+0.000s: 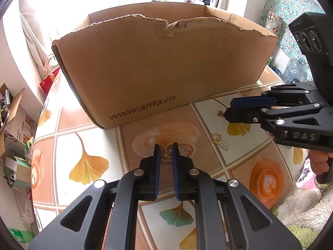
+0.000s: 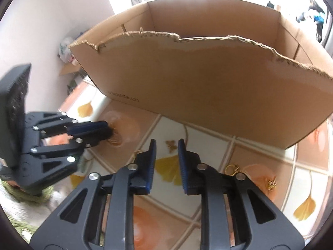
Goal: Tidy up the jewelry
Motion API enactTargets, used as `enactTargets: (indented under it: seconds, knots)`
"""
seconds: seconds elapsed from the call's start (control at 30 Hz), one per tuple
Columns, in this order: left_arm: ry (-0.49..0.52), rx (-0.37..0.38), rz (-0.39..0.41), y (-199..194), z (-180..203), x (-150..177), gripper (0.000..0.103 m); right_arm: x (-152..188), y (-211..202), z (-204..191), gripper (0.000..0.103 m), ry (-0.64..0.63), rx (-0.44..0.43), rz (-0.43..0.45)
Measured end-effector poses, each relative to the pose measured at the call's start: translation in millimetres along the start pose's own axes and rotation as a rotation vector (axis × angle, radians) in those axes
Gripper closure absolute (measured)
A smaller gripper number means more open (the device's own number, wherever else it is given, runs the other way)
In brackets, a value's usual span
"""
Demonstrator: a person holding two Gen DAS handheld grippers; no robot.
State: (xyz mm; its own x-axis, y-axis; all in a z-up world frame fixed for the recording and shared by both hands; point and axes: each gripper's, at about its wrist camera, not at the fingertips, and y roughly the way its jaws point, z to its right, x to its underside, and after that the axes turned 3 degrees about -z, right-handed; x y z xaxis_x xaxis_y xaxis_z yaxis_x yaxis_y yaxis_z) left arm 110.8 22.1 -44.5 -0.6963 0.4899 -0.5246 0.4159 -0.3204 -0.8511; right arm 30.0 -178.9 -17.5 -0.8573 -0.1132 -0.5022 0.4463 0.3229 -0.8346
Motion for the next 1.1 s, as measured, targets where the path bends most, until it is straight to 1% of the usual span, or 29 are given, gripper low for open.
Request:
enactTargets:
  seconds: [0.1, 0.2, 0.3, 0.33, 0.37, 0.47, 0.67, 0.7, 0.87, 0.97, 1.1]
  knots:
    - [0.004, -0.003, -0.001, 1, 1, -1, 0.092, -1, 6, -5, 0.087, -0.053, 0.038, -0.004]
    - [0.007, -0.007, -0.001, 1, 3, -1, 0.092, -1, 11, -6, 0.091, -0.087, 0.055, -0.009]
    - [0.009, -0.009, -0.001, 1, 4, -1, 0.091, -2, 15, -10, 0.092, -0.134, 0.078, -0.012]
    - [0.009, -0.009, -0.001, 1, 4, -1, 0.091, -2, 16, -13, 0.093, -0.148, 0.083, -0.013]
    - [0.009, -0.009, -0.001, 1, 4, -1, 0.091, -2, 17, -14, 0.096, -0.156, 0.081, -0.017]
    - [0.008, -0.009, -0.001, 1, 4, -1, 0.091, -2, 17, -16, 0.097, -0.175, 0.09, -0.019]
    - [0.0, 0.008, 0.003, 1, 2, -1, 0.089, 0, 15, -14, 0.097, -0.127, 0.064, -0.01]
    - [-0.002, 0.014, 0.002, 1, 2, -1, 0.087, 2, 7, -7, 0.097, -0.121, 0.059, -0.009]
    - [0.012, 0.037, 0.012, -6, 2, 2, 0.077, 4, 2, -3, 0.097, -0.093, 0.047, 0.004]
    - [0.024, 0.03, 0.013, -9, 3, 2, 0.071, 5, -2, 0, 0.097, -0.07, 0.036, 0.009]
    - [0.032, 0.006, -0.001, -7, 1, 2, 0.071, 7, -4, 2, 0.097, -0.049, 0.023, 0.013]
